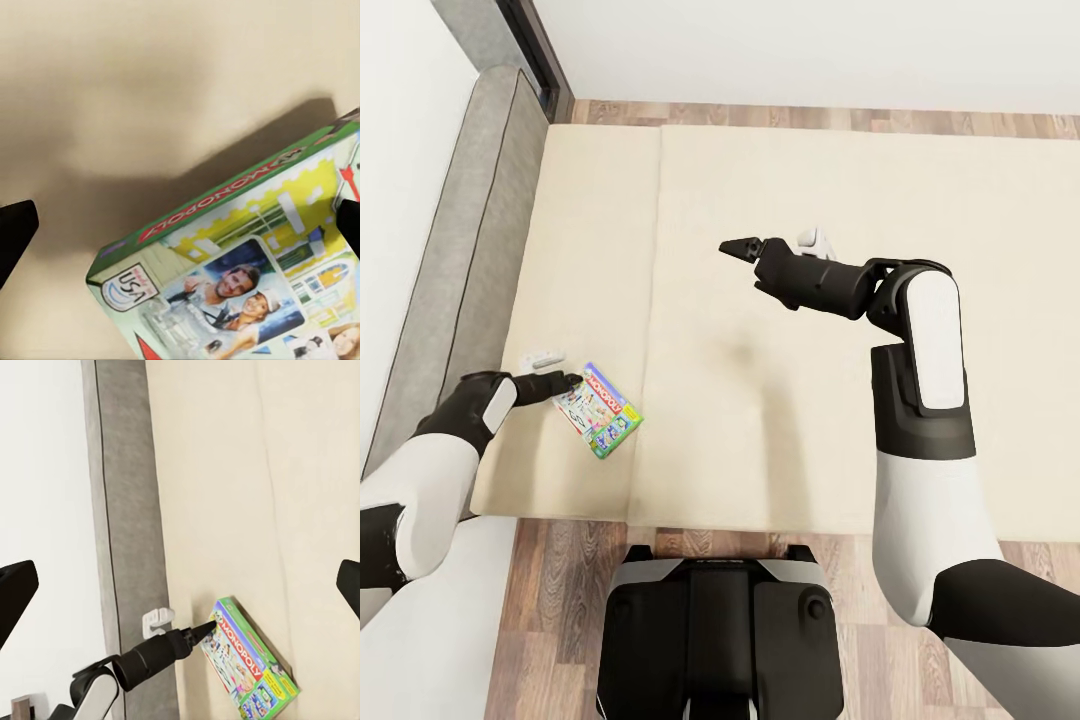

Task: Put all the toys in the child's room - the three board games (two on the bed and one on the table), the two jigsaw puzzles on the table, and the tennis ball on the table - inside the toy box on the table in the child's room.

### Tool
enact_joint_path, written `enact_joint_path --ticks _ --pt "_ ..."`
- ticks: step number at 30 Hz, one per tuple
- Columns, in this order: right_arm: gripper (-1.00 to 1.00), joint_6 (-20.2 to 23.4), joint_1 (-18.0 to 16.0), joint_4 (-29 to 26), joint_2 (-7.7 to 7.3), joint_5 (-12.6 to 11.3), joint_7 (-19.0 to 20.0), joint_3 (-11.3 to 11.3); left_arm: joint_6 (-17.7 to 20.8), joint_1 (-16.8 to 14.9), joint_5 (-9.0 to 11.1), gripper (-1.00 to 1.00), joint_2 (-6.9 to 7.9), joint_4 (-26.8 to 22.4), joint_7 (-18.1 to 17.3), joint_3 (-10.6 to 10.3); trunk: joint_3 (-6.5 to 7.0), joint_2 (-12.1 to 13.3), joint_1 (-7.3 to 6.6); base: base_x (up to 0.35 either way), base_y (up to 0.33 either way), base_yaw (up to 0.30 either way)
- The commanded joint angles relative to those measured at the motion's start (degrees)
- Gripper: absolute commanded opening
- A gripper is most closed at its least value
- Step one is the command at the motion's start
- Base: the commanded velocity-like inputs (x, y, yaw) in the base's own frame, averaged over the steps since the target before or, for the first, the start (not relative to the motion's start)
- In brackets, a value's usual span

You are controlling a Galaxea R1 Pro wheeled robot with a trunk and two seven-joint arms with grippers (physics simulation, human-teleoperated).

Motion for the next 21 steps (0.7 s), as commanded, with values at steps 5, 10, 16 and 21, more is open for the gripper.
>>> enact_joint_path --ticks 5,10,16,21 --pt "1.00 0.11 0.00 -0.04 0.00 -0.50 -0.60 -0.02 0.37 0.03 0.13 1.00 -0.03 0.65 -0.01 0.00 -0.07 -0.06 0.05 0.000 0.000 0.000" --pt "1.00 0.11 0.02 -0.04 -0.01 -0.50 -0.60 -0.02 0.51 0.03 0.21 1.00 -0.16 0.78 -0.02 -0.04 -0.07 -0.06 0.05 0.000 0.000 0.000" --pt "1.00 0.11 -0.02 -0.04 0.02 -0.50 -0.60 -0.02 0.74 0.03 0.28 1.00 -0.27 0.84 -0.02 -0.04 -0.07 -0.06 0.05 0.000 0.000 0.000" --pt "1.00 0.11 -0.03 -0.04 0.02 -0.50 -0.60 -0.02 0.84 0.03 0.39 1.00 -0.24 1.61 -0.02 0.03 -0.07 -0.06 0.05 0.000 0.000 0.000"
